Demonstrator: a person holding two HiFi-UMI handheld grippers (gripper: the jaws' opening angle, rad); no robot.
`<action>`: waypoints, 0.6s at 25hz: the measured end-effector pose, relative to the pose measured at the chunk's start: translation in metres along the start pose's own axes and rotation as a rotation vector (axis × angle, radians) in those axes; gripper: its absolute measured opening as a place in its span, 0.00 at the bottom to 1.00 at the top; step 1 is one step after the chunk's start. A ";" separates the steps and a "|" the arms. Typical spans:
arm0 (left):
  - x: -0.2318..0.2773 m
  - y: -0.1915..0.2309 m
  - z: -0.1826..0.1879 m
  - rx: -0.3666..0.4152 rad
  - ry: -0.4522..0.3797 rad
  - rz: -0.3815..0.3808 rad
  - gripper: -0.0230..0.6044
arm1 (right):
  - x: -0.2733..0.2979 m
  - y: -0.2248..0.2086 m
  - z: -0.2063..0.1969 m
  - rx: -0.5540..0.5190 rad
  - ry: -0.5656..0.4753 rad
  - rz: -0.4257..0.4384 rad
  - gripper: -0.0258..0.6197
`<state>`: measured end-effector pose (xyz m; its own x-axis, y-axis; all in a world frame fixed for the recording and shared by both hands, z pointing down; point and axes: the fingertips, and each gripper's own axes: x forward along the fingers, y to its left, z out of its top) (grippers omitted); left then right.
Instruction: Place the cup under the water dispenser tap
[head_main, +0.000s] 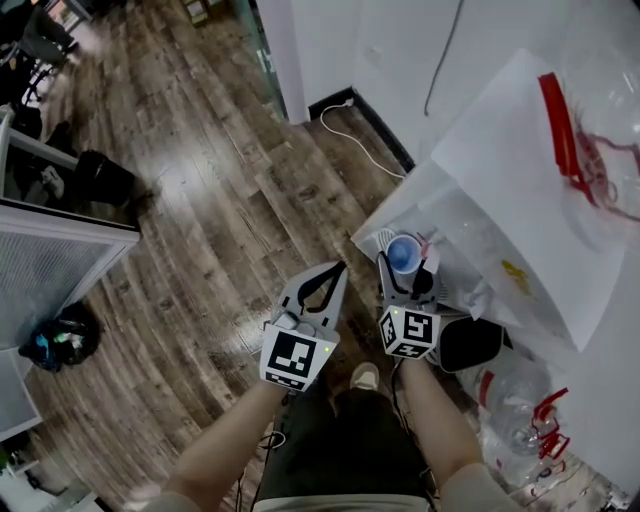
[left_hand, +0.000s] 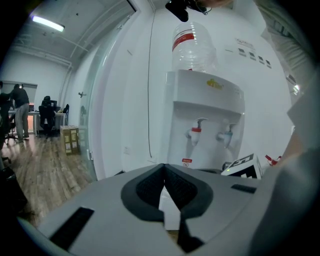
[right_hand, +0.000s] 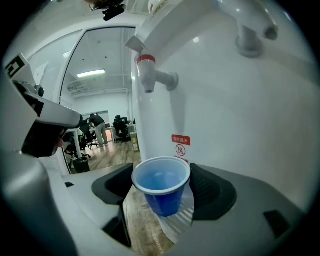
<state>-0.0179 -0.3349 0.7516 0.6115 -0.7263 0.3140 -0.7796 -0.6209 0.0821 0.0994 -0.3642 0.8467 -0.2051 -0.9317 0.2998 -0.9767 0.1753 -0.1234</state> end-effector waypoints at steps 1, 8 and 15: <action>0.000 0.000 -0.001 -0.002 0.004 -0.002 0.04 | 0.001 0.000 -0.001 0.011 0.002 0.001 0.60; -0.003 -0.002 -0.003 -0.007 0.060 -0.013 0.05 | -0.007 0.003 -0.007 0.086 0.088 0.025 0.65; -0.027 -0.004 0.024 -0.025 0.095 -0.011 0.05 | -0.042 0.011 0.018 0.086 0.190 -0.028 0.54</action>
<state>-0.0284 -0.3199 0.7197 0.6051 -0.6879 0.4009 -0.7770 -0.6201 0.1087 0.0982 -0.3287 0.8158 -0.1938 -0.8575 0.4766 -0.9751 0.1148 -0.1900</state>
